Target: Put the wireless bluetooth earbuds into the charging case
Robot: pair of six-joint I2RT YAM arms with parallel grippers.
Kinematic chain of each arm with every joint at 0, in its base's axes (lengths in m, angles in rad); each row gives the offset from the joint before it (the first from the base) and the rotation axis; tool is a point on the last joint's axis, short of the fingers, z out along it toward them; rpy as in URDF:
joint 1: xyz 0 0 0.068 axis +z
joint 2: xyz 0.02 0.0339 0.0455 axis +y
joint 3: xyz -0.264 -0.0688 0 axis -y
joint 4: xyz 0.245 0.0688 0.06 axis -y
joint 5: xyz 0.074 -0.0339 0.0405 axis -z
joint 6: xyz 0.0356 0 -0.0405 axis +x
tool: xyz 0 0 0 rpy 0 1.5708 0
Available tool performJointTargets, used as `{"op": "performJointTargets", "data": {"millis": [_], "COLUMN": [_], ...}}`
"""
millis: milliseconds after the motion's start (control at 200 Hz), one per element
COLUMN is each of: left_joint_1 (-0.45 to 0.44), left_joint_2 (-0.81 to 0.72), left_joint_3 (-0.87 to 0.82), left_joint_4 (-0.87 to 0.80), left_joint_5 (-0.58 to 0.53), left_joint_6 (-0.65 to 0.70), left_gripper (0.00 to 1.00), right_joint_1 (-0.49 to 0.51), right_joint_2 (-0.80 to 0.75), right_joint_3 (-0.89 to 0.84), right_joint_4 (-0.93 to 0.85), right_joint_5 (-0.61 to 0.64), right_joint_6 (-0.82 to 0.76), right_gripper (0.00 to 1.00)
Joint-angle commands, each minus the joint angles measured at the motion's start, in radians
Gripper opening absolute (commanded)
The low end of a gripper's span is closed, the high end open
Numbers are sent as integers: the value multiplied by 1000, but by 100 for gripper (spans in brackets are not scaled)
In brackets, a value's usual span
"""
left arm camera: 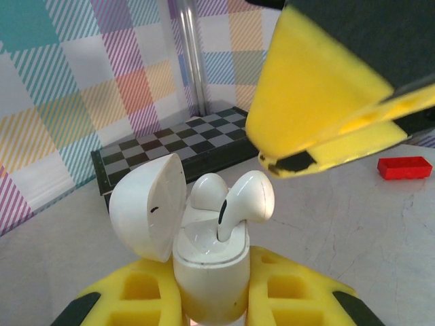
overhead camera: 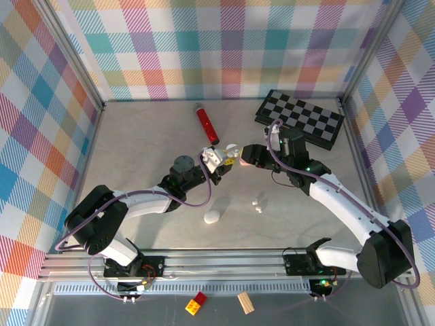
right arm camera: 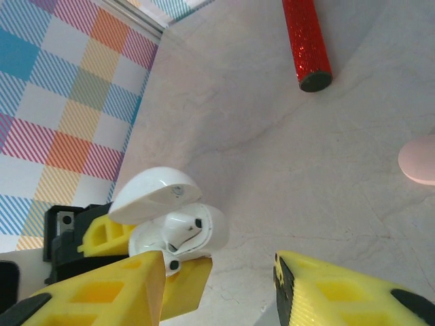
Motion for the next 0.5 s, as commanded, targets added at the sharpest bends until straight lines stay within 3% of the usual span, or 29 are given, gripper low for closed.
{"op": "performJointTargets", "data": {"millis": [0,495], "left_joint_1": [-12,-11], "left_joint_2": [-27,-30], "left_joint_3": [-8,-3], "left_joint_4": [37,40], "left_joint_5": [29,34], "left_joint_6": [7,-1], "left_gripper": [6,6], "right_joint_1": [-10,-10], "right_joint_2": [-6,47], "right_joint_3": [10,34], "right_joint_4": [14,12], "right_joint_5": [40,-124], "right_joint_6": [10,-28], "right_gripper": [46,47]}}
